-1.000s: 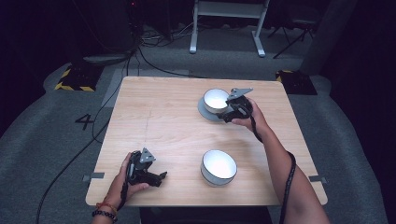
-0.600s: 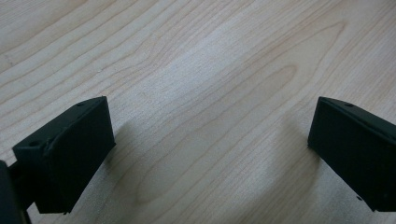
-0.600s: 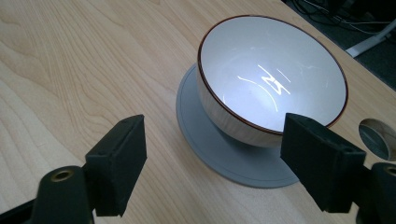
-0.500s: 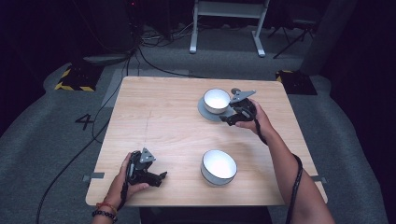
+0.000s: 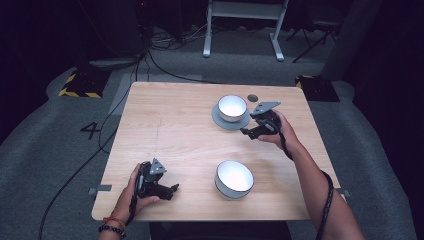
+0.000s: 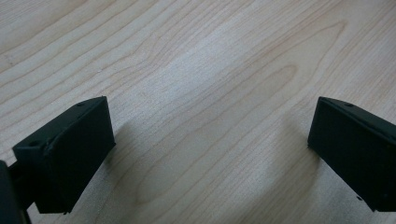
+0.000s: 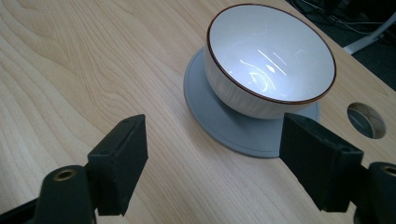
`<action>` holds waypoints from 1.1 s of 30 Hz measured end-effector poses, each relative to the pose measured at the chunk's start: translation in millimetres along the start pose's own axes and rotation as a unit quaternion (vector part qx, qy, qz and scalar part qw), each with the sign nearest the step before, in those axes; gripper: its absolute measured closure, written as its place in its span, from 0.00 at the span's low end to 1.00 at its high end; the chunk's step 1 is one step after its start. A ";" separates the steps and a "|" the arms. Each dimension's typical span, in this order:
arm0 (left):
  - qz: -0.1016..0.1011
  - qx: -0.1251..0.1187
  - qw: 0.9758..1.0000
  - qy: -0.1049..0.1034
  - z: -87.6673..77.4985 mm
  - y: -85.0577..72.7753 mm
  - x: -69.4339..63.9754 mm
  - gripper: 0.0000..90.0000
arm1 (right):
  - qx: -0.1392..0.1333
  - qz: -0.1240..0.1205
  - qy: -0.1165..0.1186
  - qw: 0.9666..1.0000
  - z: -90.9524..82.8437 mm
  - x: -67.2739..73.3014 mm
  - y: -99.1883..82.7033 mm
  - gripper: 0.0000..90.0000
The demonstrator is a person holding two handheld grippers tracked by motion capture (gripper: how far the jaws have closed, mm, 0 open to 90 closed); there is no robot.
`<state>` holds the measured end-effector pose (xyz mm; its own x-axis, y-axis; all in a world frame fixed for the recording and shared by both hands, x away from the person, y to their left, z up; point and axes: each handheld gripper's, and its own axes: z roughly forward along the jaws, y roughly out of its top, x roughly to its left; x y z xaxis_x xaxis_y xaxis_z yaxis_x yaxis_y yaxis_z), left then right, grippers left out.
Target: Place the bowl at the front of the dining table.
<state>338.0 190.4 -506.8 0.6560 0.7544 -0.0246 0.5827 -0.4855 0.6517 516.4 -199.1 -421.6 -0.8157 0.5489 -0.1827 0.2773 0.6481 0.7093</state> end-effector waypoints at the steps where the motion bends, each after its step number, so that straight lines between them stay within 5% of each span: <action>1: 0.000 0.000 1.000 0.000 0.0 0.0 0.0 0.01 | 0.000 0.000 0.000 1.000 0.0 0.0 0.0 0.26; 14: 0.000 0.000 1.000 0.000 0.0 0.0 0.0 0.01 | 0.002 -0.005 -0.004 1.000 -22.2 8.5 -17.5 0.27; 33: 0.000 0.000 1.000 0.000 0.0 0.0 0.1 0.01 | -0.005 -0.044 0.002 0.999 -54.8 34.3 -31.5 0.26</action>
<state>338.1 190.4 -506.8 0.6560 0.7544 -0.0249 0.5829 -0.4854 0.6516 451.9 -229.6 -412.8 -0.8390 0.4881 -0.2406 0.2002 0.6881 0.6975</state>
